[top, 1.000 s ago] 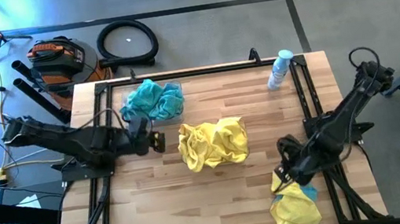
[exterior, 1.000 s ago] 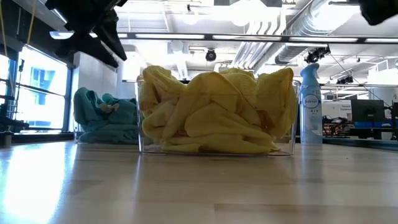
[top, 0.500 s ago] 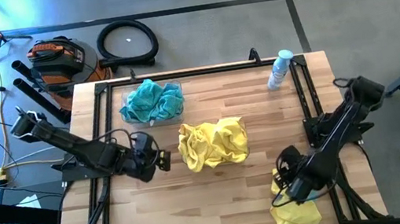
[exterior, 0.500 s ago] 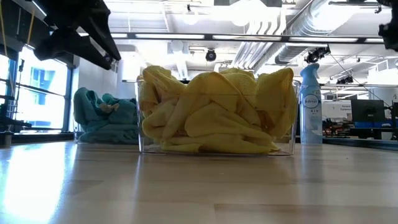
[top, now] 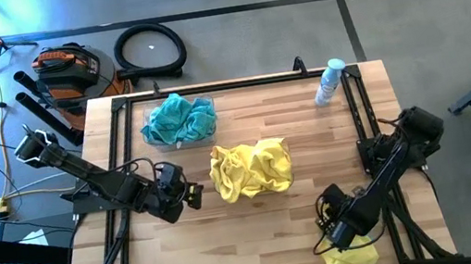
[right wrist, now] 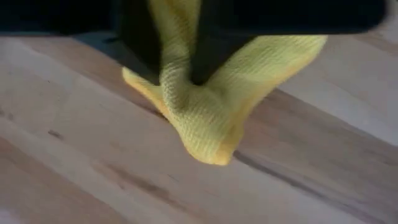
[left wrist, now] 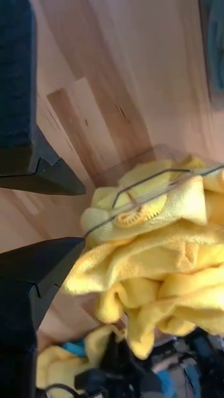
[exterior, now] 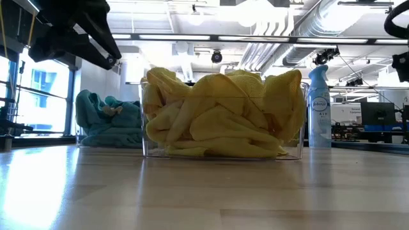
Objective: Sort microfiber towel by color & place in baskets
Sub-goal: Put the yellow towel into the bottom transparent bin
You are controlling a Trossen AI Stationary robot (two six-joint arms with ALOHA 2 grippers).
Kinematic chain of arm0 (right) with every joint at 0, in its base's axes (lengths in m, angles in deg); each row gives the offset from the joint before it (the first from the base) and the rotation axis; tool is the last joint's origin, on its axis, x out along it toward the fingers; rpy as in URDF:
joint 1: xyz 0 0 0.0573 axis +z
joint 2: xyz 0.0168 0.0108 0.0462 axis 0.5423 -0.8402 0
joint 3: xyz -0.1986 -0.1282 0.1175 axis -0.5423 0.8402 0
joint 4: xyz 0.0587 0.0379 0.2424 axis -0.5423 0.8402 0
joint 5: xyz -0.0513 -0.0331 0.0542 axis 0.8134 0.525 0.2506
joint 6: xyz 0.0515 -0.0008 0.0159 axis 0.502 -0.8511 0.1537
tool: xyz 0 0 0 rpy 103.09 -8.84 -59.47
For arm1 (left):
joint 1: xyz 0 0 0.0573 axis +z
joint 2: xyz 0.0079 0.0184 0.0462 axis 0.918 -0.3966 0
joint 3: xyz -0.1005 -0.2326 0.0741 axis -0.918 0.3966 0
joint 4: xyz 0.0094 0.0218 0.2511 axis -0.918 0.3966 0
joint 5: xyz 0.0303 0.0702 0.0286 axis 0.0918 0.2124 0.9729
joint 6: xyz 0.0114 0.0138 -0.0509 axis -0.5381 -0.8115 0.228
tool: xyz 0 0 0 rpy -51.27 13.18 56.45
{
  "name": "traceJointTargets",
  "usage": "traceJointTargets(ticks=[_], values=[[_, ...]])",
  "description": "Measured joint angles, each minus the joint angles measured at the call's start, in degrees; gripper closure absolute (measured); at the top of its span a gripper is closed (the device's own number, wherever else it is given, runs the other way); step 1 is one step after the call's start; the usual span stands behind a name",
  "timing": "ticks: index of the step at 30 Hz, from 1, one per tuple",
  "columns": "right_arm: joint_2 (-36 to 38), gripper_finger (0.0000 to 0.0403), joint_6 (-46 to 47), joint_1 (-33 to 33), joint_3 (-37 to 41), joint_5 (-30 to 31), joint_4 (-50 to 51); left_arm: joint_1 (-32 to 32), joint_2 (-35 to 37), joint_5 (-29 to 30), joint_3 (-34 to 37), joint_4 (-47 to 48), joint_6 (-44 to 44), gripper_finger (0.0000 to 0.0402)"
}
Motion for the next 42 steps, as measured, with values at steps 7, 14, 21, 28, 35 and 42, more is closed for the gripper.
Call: traceJointTargets(ticks=[7,14,21,28,35,42], values=[[4.37,0.0376,2.18,0.0,-4.27,5.1,8.01,0.3,1.17,-2.04,0.02,2.0,-7.04,0.0291],[7.83,0.0397,3.01,0.0,-19.87,8.64,27.51,2.24,6.32,-3.8,0.04,6.73,-14.72,0.0291],[7.92,0.0396,3.34,0.0,-32.13,9.92,33.04,3.98,13.54,-3.9,0.04,7.5,-25.47,0.0291],[7.89,0.0394,9.25,-0.06,-29.24,11.25,30.99,5.99,18.0,-3.88,0.04,7.56,-33.02,0.0291],[7.73,0.0361,14.41,-0.07,-19.87,11.32,19.64,7.75,18.75,-6.94,0.04,7.54,-38.15,0.0291],[7.68,0.0358,16.81,-0.07,-9.99,11.69,5.77,10.87,18.75,-9.87,0.04,7.53,-42.09,0.0291]])
